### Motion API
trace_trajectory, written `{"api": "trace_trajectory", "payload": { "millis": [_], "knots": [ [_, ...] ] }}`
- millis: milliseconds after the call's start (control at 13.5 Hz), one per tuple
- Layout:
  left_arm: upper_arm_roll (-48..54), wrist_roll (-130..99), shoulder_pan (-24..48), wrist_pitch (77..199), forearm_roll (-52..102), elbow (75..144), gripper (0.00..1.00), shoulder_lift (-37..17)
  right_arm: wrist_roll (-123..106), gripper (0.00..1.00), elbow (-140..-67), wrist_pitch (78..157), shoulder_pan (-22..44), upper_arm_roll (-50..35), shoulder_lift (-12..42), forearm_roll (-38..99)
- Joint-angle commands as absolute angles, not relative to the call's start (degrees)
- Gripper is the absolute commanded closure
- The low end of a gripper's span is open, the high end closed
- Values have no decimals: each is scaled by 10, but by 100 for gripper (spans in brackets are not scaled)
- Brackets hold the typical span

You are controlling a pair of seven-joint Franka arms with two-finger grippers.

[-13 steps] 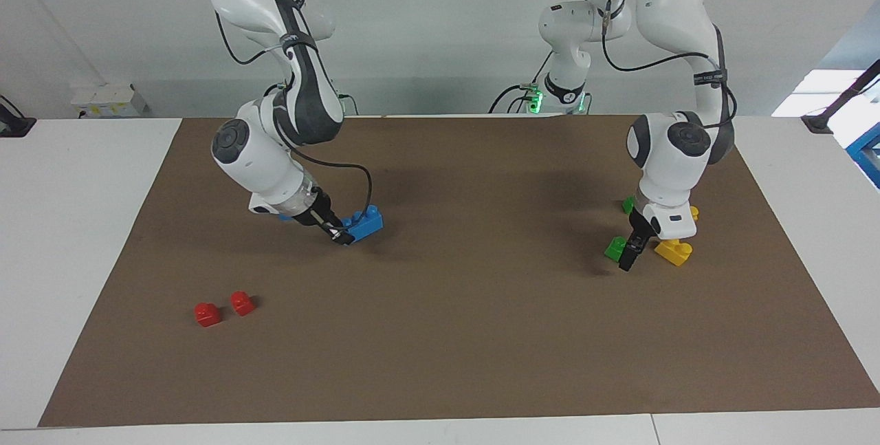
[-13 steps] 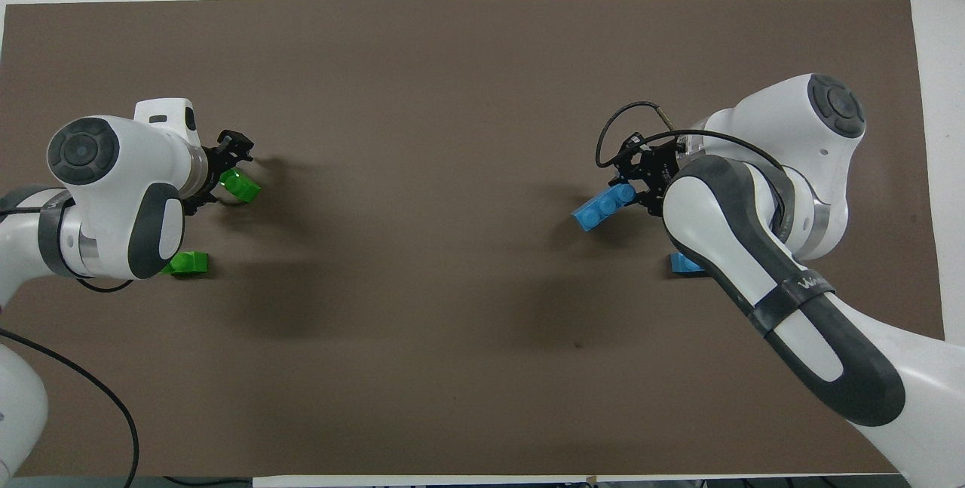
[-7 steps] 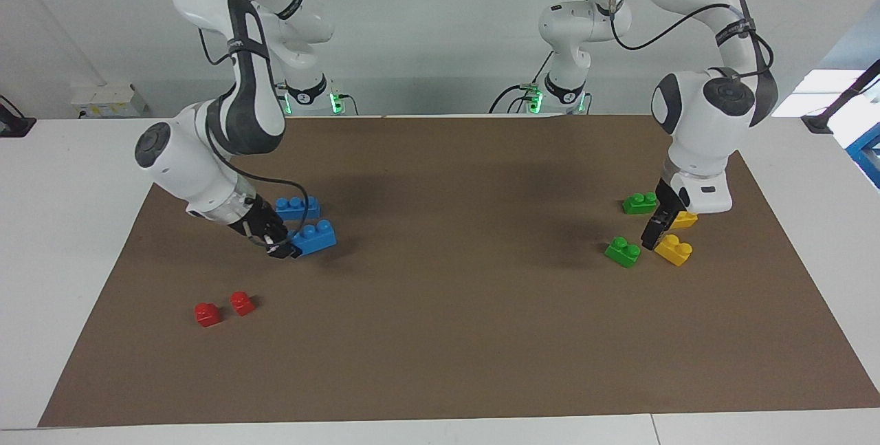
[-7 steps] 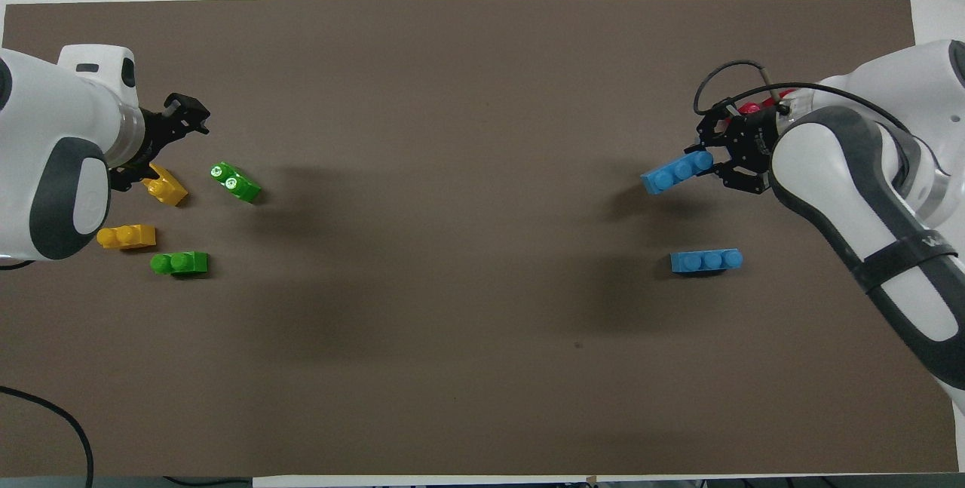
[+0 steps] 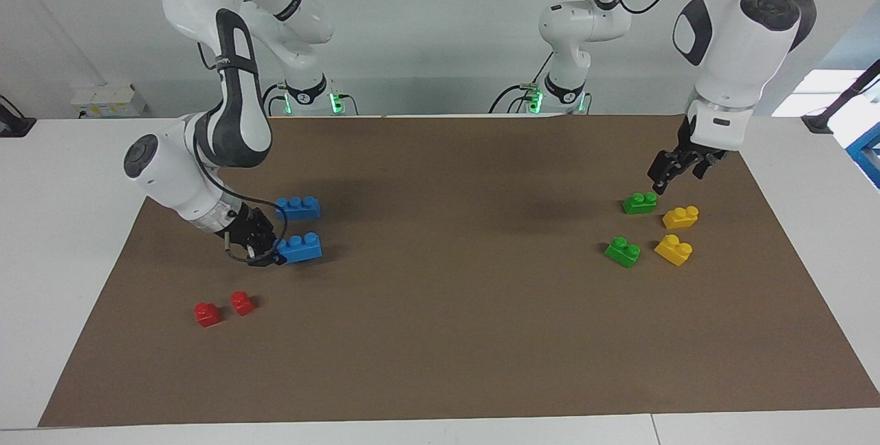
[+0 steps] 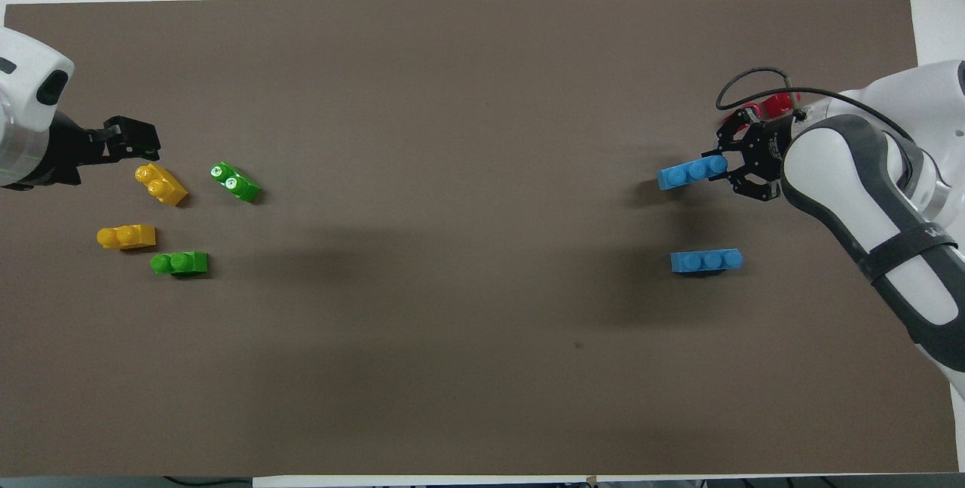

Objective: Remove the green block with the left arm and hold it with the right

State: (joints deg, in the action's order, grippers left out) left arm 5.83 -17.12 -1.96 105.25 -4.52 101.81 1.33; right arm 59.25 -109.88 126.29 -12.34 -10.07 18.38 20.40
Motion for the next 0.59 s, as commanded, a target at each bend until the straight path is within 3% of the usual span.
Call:
{"api": "trace_trajectory", "payload": {
  "millis": [0, 520],
  "knots": [
    [61, -128, -26, 978, -32, 962, 0, 13, 600, 100, -1105, 1282, -140, -106, 198, 197],
    [60, -79, -25, 903, -32, 933, 0, 41, 582, 100, -1127, 1321, -143, -107, 201, 200]
  ]
}}
